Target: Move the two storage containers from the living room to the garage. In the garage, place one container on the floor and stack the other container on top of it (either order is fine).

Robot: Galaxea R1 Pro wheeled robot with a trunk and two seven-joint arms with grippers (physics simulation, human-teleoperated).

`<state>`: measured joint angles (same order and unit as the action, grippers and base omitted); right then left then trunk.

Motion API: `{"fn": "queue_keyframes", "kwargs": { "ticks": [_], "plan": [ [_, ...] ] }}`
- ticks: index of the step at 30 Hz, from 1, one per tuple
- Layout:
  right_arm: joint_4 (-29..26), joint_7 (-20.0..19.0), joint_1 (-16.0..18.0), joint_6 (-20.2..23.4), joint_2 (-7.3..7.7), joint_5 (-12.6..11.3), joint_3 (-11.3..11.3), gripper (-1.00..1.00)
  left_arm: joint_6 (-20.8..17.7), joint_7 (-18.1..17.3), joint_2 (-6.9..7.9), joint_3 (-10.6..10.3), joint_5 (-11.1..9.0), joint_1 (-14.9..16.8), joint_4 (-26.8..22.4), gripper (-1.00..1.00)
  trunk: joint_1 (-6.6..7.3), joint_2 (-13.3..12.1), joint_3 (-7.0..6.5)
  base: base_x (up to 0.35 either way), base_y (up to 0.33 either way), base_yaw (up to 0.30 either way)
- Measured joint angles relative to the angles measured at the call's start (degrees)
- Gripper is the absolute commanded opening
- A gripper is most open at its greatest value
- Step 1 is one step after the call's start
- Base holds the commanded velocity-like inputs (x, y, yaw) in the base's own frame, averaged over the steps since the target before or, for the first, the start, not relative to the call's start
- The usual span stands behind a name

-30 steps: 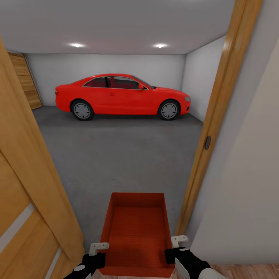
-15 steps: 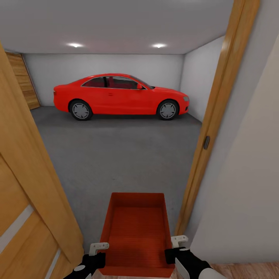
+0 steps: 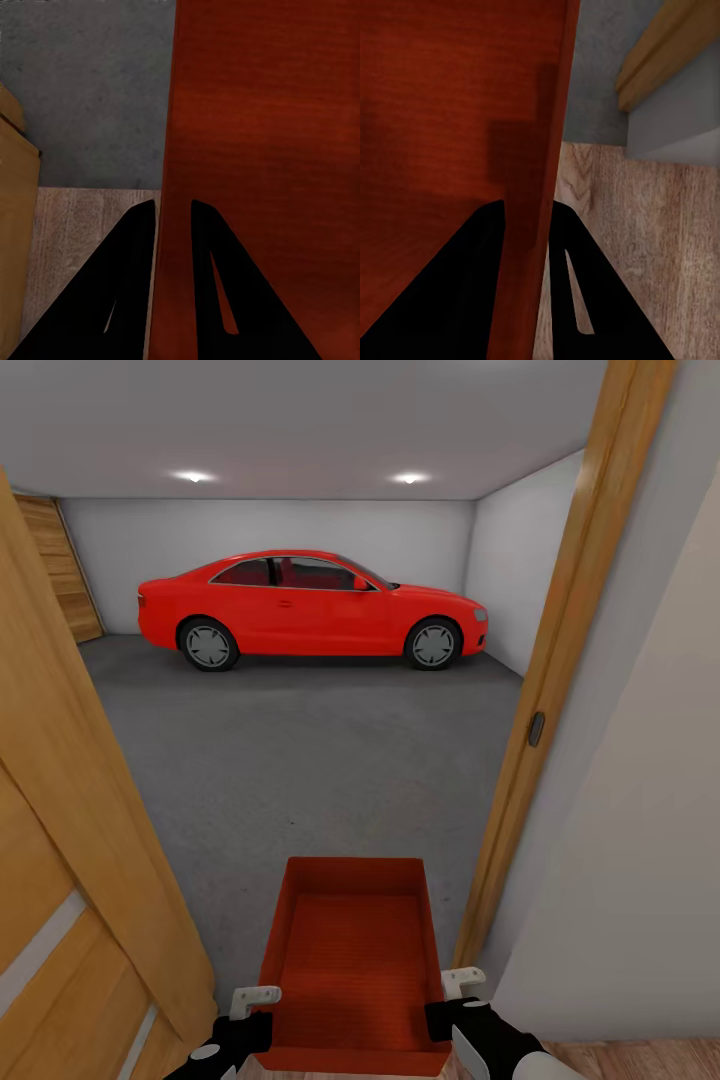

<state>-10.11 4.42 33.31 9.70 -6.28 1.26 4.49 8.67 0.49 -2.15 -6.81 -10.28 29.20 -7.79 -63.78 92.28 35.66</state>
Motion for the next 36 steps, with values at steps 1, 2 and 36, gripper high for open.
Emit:
{"fn": "queue_keyframes", "kwargs": {
  "ticks": [1, 2, 36],
  "plan": [
    [0.00, 0.00, 0.00, 0.00, 0.00, 0.00, 0.00, -1.00, 0.00, 0.00, 0.00, 0.00, 0.00, 0.00, 0.00, -1.00, 0.00, 0.00, 0.00, 0.157, 0.079, 0.000],
    [0.00, -0.02, 0.00, 0.00, 0.01, 0.00, 0.00, -1.00, -0.01, 0.00, 0.00, -0.03, -0.03, 0.00, 0.00, -1.00, 0.01, 0.00, 0.00, 0.144, 0.063, 0.000],
    [0.00, 0.00, 0.00, 0.00, 0.00, 0.02, -0.02, -1.00, 0.00, 0.00, 0.00, 0.00, 0.00, 0.00, 0.00, -1.00, 0.00, 0.00, 0.00, 0.110, 0.017, 0.000]
  ]
}}
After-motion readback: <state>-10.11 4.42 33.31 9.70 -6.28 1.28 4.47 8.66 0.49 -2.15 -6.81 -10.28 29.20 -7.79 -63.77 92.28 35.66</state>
